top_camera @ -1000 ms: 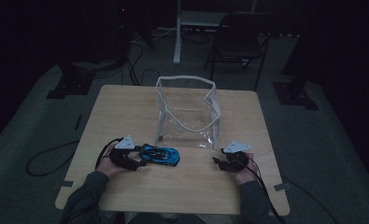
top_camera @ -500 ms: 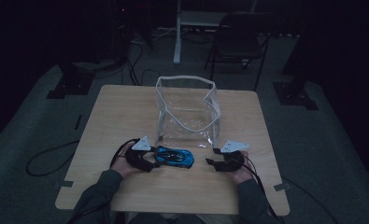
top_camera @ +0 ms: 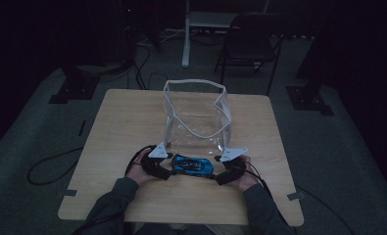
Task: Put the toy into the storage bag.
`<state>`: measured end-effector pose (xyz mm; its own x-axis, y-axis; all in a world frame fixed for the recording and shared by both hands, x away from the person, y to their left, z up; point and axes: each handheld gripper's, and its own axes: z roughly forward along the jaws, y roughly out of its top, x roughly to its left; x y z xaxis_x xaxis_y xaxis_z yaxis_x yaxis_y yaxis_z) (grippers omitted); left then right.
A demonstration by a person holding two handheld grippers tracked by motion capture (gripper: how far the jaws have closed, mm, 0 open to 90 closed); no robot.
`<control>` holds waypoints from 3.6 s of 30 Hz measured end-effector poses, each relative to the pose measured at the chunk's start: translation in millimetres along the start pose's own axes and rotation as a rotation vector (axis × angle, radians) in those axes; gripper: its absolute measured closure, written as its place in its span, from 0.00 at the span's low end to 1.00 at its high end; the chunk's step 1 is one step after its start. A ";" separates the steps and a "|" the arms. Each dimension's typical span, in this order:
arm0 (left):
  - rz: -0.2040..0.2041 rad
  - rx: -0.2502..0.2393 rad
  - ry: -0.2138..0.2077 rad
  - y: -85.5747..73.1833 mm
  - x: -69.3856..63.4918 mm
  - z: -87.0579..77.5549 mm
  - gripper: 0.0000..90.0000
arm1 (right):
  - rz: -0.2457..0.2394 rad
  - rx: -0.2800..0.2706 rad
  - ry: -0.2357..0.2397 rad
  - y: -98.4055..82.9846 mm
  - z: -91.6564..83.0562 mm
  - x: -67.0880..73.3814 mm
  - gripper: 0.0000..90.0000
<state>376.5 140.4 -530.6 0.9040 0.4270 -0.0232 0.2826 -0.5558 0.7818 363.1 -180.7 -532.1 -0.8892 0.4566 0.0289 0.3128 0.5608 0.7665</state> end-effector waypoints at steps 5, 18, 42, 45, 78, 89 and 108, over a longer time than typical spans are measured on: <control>-0.002 -0.036 0.012 3.4 -0.9 -9.0 0.30 | -0.011 -0.001 0.016 1.5 4.1 -2.4 0.17; -0.057 -0.051 0.080 4.6 4.4 -13.2 0.56 | -0.014 -0.006 0.035 9.5 13.1 -1.4 0.25; -0.113 -0.063 0.029 -11.6 13.4 -6.1 0.69 | -0.068 0.030 0.038 11.2 30.1 5.0 0.18; -0.106 -0.057 0.033 -11.0 13.2 -6.2 0.69 | -0.072 0.026 0.031 11.6 30.5 6.1 0.19; -0.100 -0.072 0.036 -14.1 9.7 -10.5 0.61 | -0.111 0.044 -0.002 23.0 26.0 15.6 0.25; -0.101 -0.110 0.024 -12.4 8.7 -18.8 0.58 | -0.077 -0.040 0.002 27.3 4.6 11.1 0.25; -0.089 -0.068 -0.023 -10.8 3.5 -7.9 0.56 | 0.062 -0.114 0.078 19.3 2.0 -4.1 0.26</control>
<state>374.1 153.5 -534.2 0.8836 0.4556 -0.1084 0.3407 -0.4666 0.8162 373.4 -170.3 -518.8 -0.8939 0.4305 0.1245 0.3319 0.4492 0.8295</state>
